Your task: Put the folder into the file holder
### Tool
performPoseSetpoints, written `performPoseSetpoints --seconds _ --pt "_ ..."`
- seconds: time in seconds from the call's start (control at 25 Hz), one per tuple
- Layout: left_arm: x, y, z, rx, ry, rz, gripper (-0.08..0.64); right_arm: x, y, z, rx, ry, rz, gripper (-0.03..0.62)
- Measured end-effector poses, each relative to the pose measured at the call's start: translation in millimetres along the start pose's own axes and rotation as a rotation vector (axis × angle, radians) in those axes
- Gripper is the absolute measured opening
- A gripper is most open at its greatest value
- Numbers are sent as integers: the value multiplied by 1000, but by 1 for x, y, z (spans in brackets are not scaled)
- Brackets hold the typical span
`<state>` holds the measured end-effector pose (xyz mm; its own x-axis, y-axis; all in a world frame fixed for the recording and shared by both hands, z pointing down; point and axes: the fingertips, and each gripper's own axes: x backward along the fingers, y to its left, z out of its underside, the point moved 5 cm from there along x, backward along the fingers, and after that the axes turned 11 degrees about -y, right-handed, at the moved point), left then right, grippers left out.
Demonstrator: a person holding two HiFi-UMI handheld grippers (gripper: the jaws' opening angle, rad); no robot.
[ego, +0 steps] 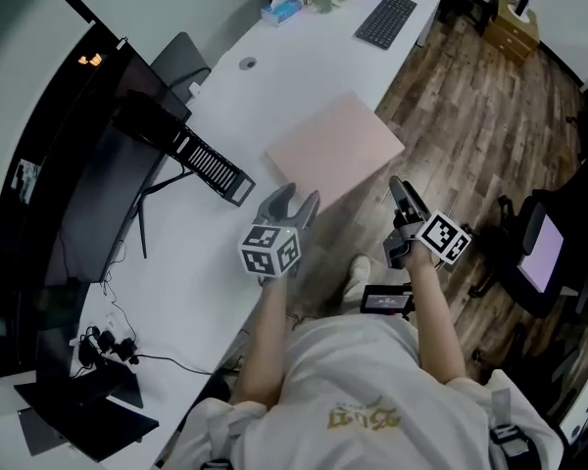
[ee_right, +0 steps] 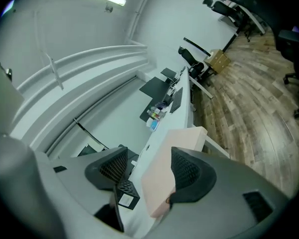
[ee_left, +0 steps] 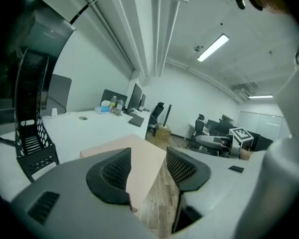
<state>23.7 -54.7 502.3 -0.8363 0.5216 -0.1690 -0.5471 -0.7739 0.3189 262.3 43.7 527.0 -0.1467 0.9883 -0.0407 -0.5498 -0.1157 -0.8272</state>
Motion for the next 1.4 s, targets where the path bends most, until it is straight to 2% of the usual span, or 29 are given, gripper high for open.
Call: performPoseSetpoints --seconds 0.24,0.6,0.8,1.04,1.2,1.4 --pt "-62 6 10 7 62 -20 225 -41 -43 -13 -54 67 33 278" --pt "-111 21 33 -38 204 -75 225 -79 -92 -10 -168 146 74 302" --pt "-136 28 43 -59 288 -80 230 -95 -111 3 -147 235 67 325" --pt "-162 25 59 -110 393 -61 235 -105 -134 23 -181 303 93 330" --pt "-180 22 65 -175 449 -39 239 -115 -145 30 -209 316 100 333" --pt "-192 29 75 -217 535 -50 264 -125 -151 41 -226 346 86 339"
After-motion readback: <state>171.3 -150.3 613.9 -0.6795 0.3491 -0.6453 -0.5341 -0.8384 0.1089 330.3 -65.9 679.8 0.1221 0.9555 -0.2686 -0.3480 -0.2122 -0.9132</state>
